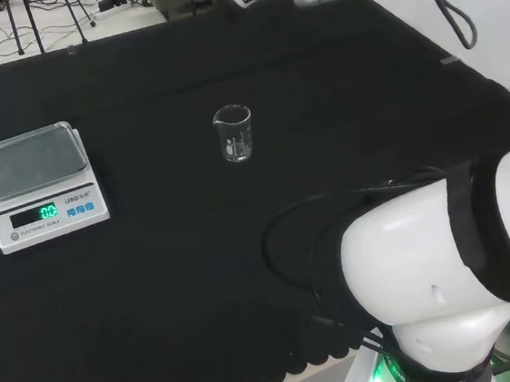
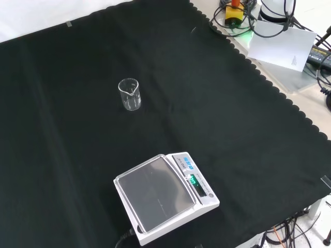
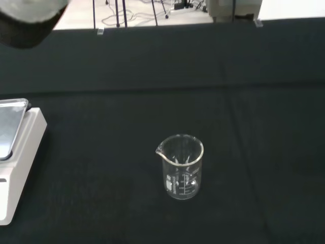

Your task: Pick up the beaker.

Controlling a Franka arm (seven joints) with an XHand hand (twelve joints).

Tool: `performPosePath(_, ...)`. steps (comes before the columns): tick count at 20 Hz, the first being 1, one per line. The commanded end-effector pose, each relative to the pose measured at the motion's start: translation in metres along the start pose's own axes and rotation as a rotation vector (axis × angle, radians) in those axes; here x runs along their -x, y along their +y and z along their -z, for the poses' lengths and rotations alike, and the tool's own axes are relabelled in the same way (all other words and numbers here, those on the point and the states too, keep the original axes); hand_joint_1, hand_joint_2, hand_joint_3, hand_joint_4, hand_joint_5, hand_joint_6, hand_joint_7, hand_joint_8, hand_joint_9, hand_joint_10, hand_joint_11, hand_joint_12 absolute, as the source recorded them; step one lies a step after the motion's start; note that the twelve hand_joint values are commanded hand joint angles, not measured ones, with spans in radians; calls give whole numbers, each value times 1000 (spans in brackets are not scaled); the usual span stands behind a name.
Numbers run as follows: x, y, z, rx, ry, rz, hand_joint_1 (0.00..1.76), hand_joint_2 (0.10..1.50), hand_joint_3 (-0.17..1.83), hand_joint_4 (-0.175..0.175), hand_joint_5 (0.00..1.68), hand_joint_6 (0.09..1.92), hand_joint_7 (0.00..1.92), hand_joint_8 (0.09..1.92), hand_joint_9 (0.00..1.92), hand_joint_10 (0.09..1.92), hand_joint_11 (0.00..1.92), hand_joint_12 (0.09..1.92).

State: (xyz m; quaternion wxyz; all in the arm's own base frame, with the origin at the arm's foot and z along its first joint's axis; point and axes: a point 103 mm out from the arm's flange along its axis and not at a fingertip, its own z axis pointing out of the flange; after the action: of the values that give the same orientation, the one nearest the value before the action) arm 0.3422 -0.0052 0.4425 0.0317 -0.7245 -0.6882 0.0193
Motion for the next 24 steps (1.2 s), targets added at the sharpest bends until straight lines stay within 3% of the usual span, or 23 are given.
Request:
performPosePath(1,1,49,-45,-26,35,42,705,683,329,4,74,87,52,729,92,895,0,1219)
performPosePath(11,-7,104,-100,-88,47,97,712,686,323,6,84,87,24,720,71,894,0,1199)
performPosePath(21,-11,147,-177,-155,59,128,714,688,320,5,97,87,20,719,68,896,0,1183)
performPosePath(24,-10,154,-201,-150,66,135,716,690,318,4,100,87,19,719,64,896,0,1163)
